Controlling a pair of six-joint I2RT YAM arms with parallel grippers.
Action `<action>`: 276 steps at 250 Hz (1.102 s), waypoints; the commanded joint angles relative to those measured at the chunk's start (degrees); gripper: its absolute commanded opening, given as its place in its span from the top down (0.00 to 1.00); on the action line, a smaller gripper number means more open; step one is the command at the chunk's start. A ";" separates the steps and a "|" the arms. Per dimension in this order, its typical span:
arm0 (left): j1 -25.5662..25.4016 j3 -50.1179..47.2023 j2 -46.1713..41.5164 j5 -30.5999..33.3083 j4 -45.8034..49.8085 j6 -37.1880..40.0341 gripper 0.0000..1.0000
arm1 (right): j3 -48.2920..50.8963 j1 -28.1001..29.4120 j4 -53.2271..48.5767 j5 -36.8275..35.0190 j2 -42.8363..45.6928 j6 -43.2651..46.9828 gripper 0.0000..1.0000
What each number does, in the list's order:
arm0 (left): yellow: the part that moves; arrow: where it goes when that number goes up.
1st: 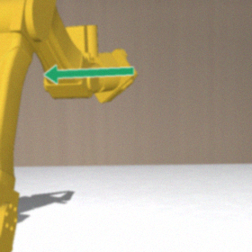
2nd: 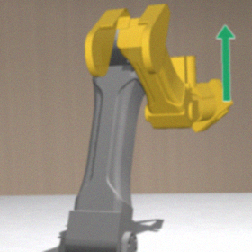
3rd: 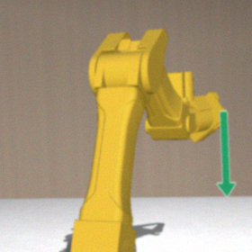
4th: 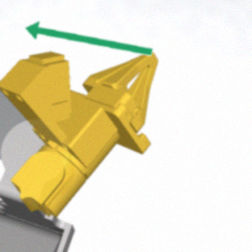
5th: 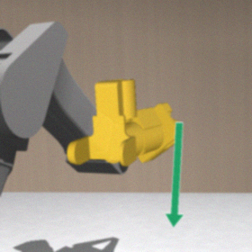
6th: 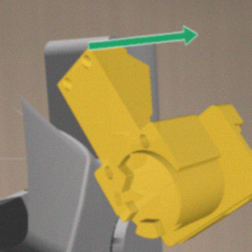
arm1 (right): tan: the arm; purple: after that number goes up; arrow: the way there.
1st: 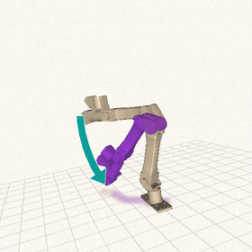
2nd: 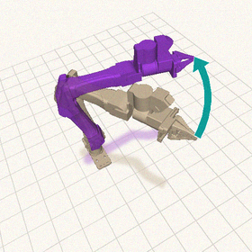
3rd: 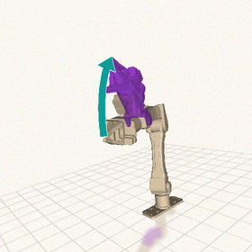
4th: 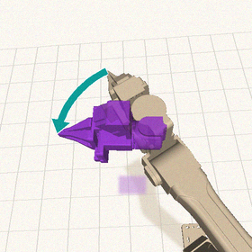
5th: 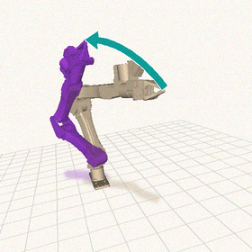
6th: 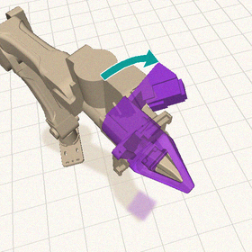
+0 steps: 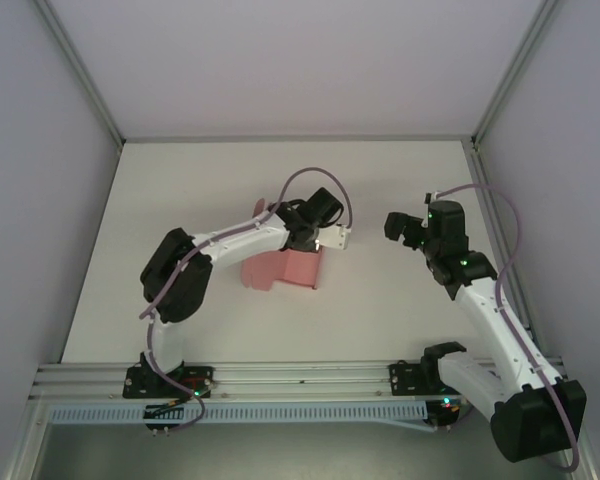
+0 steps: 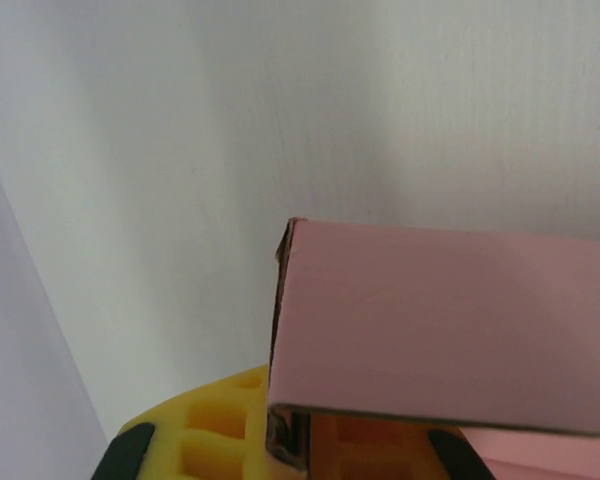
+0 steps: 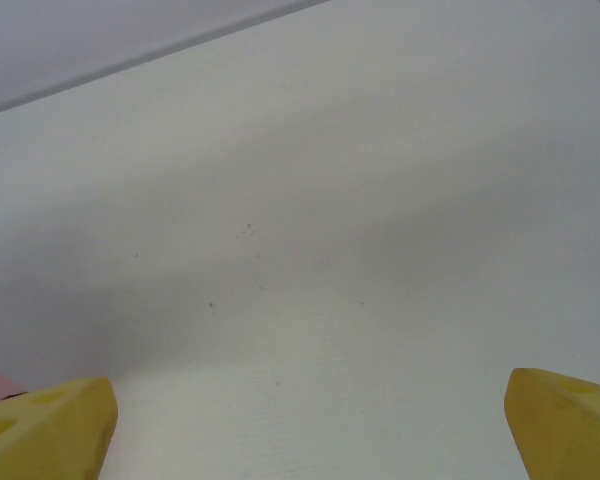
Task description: Assemble paper box
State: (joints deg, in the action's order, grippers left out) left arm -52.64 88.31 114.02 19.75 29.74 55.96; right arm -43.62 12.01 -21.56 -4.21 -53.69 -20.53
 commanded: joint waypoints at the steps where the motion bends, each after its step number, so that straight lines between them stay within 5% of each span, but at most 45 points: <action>1: -0.69 1.04 5.96 1.88 -1.23 2.35 1.00 | 0.72 -0.84 0.15 0.95 -0.21 -1.51 0.00; 27: -0.73 2.44 8.40 1.93 -1.32 1.63 1.00 | 0.95 -1.31 0.06 1.07 -0.28 -1.31 0.00; 88: -0.64 6.07 7.91 1.17 0.50 -0.53 0.53 | 1.67 -1.90 0.89 3.40 -0.81 -0.32 0.00; 114: -0.53 7.75 5.88 -0.55 1.68 -2.19 0.44 | 1.52 -1.99 1.40 5.44 -1.42 0.71 0.00; 159: 0.79 7.89 -4.59 -10.56 2.46 -10.03 0.19 | -0.19 -1.99 2.03 9.52 -3.19 3.09 0.00; 168: 1.28 6.70 -7.58 -12.32 1.31 -12.24 0.01 | -0.79 -2.01 2.05 10.73 -3.98 3.35 0.00; 178: 1.53 4.12 -11.42 -12.62 -1.12 -14.75 0.00 | -1.52 -1.99 2.33 13.34 -5.08 4.18 0.00; 221: 2.80 -7.56 -27.47 -1.30 -13.67 -42.19 0.00 | -2.56 -0.43 8.21 25.20 -12.84 6.03 0.00; 250: 8.81 -12.84 -35.53 -3.67 -10.76 -67.40 0.00 | -6.33 4.02 8.02 27.67 -21.01 10.73 0.00; 276: 12.47 -19.96 -41.33 -4.03 -8.95 -79.15 0.00 | -11.83 9.69 4.91 26.67 -29.13 16.61 0.00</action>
State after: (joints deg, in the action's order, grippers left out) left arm -44.07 76.29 75.79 15.27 17.76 2.26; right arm -49.47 16.45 -15.94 19.00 -76.18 -11.86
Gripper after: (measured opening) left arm 0.997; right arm 0.997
